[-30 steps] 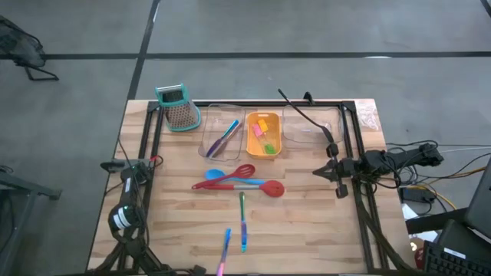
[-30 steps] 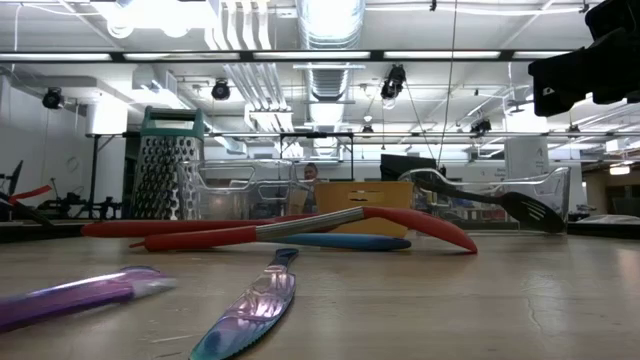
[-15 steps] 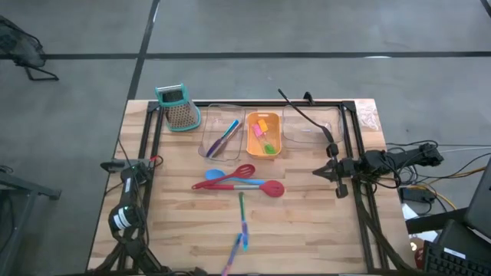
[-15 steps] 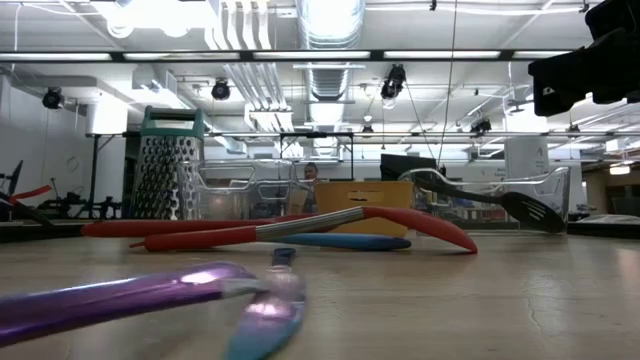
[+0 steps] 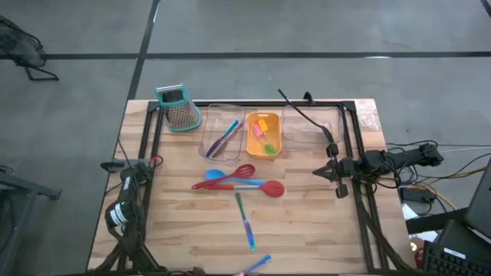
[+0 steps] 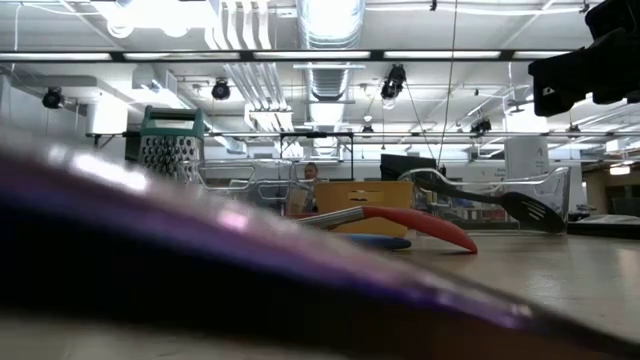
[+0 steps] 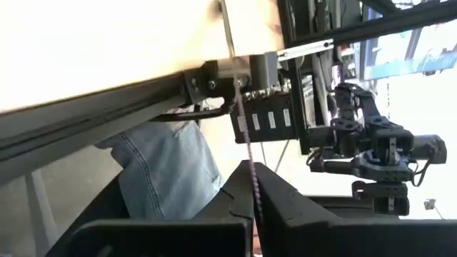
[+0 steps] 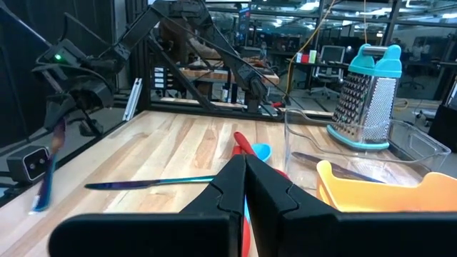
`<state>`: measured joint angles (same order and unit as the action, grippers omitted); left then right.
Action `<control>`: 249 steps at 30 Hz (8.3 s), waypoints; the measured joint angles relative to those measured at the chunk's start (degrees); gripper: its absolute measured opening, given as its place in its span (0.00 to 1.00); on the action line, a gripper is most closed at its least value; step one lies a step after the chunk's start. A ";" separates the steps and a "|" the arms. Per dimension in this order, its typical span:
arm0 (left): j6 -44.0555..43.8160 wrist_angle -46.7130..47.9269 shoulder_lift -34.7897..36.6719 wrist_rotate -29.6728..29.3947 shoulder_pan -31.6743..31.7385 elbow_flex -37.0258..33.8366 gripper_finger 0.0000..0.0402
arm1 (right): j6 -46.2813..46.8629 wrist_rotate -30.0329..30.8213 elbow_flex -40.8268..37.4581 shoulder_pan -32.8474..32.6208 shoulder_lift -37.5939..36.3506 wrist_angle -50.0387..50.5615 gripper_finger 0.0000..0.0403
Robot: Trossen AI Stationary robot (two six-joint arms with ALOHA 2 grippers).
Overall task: Pick & Place Kitchen Items
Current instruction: Put the left blue knife into the left transparent bin
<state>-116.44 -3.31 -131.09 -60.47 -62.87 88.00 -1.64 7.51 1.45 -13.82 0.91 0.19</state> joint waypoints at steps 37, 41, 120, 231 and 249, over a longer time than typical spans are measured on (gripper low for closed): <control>1.31 15.27 1.32 -4.63 3.30 -2.12 0.00 | -0.01 -0.02 0.00 -0.02 -0.02 0.39 0.02; 1.27 15.19 1.38 -4.45 3.48 -2.22 0.00 | -0.01 -0.02 0.00 -0.02 -0.02 0.48 0.02; 2.32 14.26 1.88 -3.52 3.65 -2.96 0.01 | 11.96 -7.28 45.28 -23.20 99.36 -15.29 0.63; 60.85 14.90 4.70 14.59 3.15 7.35 0.11 | -3.69 3.48 56.57 -23.45 119.29 -24.41 0.02; 59.12 14.42 4.70 15.92 3.15 7.35 0.09 | -4.62 -6.35 69.67 -19.41 126.74 -18.42 0.02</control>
<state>-57.32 11.12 -126.39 -44.56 -59.72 95.35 -6.26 1.16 71.12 -33.23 127.64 -18.24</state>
